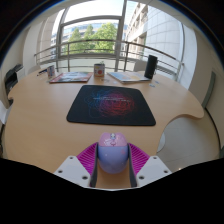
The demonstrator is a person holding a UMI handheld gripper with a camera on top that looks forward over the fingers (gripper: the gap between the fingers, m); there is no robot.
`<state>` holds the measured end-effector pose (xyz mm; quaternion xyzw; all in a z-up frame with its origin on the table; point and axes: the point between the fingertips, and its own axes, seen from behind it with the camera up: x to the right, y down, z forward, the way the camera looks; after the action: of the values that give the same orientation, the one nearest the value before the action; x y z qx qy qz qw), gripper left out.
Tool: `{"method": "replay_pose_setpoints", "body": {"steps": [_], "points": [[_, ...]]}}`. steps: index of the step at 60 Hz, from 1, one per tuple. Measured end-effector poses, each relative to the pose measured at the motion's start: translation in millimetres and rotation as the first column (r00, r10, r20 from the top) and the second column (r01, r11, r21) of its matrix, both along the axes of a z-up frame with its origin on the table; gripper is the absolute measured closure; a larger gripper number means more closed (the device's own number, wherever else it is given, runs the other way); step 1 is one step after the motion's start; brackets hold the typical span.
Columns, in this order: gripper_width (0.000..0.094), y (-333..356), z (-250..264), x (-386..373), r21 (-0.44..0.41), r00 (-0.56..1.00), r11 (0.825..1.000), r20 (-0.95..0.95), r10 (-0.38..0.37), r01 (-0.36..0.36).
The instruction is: Arrange mouse
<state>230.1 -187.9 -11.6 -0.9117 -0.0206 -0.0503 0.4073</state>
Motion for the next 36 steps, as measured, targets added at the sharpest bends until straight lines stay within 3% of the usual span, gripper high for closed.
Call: {"method": "replay_pose_setpoints", "body": {"steps": [6, 13, 21, 27, 33, 36], "points": [[0.0502, -7.9, 16.6, 3.3, 0.011, 0.999, 0.999, 0.025, -0.038, 0.038], [0.0503, -1.6, 81.5, 7.2, 0.094, 0.996, 0.992, -0.012, -0.084, 0.085], [0.0503, 55.6, 185.6, 21.8, 0.256, 0.995, 0.962, -0.030, -0.093, 0.098], [0.0505, 115.6, 223.5, 26.3, 0.327, 0.995, 0.940, -0.065, -0.081, 0.098], [0.0505, 168.9, 196.9, 17.0, 0.309, 0.996, 0.949, -0.076, -0.047, 0.068], [0.0505, 193.3, 169.6, 17.3, 0.257, 0.995, 0.965, -0.089, -0.035, 0.057]]}}
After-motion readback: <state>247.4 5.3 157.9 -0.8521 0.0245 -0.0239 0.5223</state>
